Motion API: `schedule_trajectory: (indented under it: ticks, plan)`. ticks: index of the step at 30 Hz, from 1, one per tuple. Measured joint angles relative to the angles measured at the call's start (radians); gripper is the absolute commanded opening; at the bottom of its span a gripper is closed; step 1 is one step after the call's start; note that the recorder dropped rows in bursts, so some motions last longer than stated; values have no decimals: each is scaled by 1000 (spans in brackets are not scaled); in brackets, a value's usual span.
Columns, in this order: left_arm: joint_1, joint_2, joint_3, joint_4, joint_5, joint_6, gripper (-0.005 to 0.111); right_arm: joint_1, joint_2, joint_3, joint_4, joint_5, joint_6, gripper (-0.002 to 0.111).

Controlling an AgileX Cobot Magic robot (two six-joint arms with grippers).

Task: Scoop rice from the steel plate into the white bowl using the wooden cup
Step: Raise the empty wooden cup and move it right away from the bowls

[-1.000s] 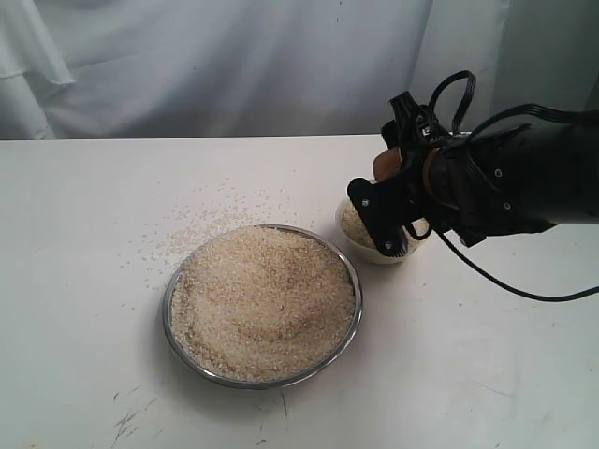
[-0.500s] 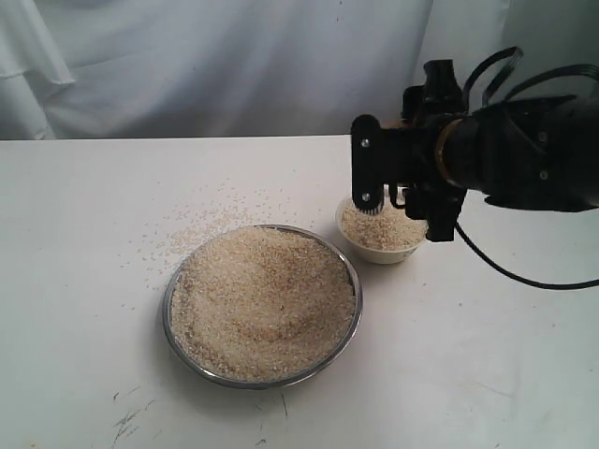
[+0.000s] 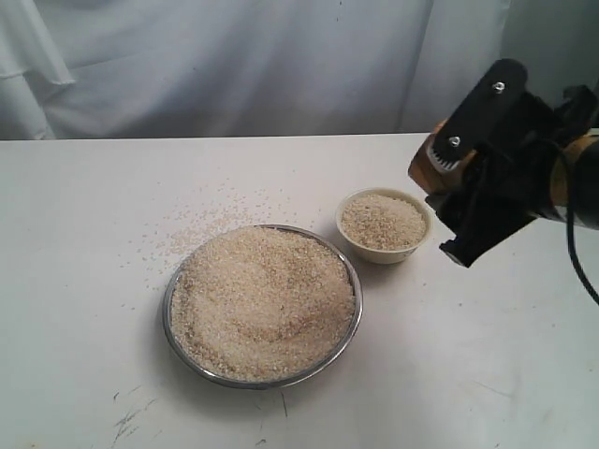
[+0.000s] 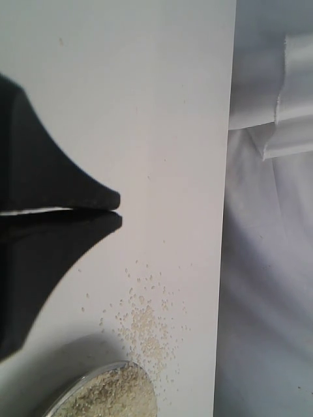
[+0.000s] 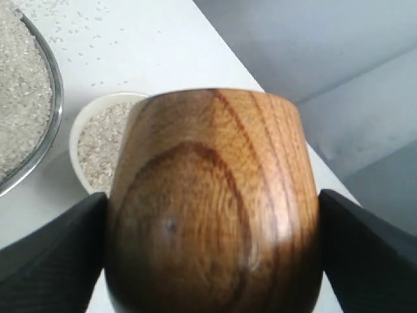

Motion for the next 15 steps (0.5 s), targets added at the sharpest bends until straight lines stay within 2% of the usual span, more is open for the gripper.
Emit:
schedule_trajectory:
  ticks: [3,9,15]
  plan:
    - [0,0,0,0,0,0,0,-11,-82,79,42,-30,57,0]
    - [0,0,0,0,0,0,0,-59,-190,262,242,-171,67,0]
    - [0,0,0,0,0,0,0,-109,-193,363,427,-371,-81,0]
